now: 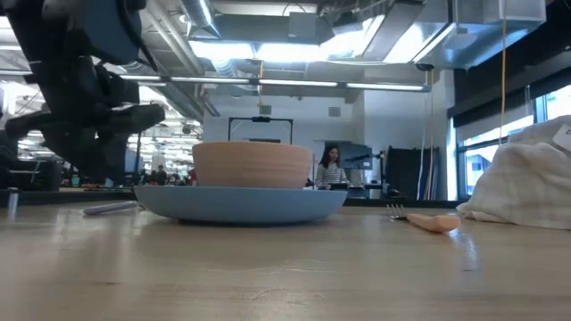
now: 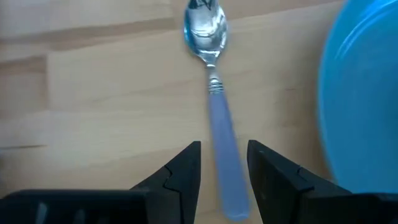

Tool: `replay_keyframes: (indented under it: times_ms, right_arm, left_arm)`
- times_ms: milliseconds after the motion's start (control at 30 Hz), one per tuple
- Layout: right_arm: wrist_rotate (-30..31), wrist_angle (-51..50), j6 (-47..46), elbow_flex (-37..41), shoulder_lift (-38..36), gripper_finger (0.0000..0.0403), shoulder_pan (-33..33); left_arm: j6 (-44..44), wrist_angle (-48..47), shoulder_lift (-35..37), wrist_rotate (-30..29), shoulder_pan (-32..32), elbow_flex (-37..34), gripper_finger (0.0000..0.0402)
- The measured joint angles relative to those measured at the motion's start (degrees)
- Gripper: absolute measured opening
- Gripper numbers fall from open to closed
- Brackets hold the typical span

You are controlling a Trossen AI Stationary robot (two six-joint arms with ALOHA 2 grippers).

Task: Set table place
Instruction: Place the fork next to the blue plate

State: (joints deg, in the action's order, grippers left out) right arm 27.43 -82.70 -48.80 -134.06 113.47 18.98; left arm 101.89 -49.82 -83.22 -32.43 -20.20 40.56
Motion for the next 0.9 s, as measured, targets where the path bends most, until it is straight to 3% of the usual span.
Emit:
replay_keyframes:
  times_ms: [133, 567, 733, 900]
  right_arm:
    - [0.0, 0.0, -0.2, 0.0, 0.0, 0.0172, 0.0]
    - [-0.1, 0.2, -1.9, 0.0, 0.0, 0.0172, 0.0]
    - [-0.1, 0.2, -3.3, 0.0, 0.0, 0.0172, 0.0]
    - [-0.5, 0.3, -5.0, 0.0, 0.0, 0.0172, 0.0]
  left_arm:
    - [-0.2, 4.2, 0.0, -0.1, 0.1, -1.0, 0.0124]
    - [-0.2, 4.3, 0.0, -3.4, 0.1, -2.7, 0.0124]
    - [0.0, 5.6, -0.5, -7.4, 0.2, -2.7, 0.0124]
    - [-0.3, 6.1, -3.1, -6.9, 0.9, -2.8, 0.0124]
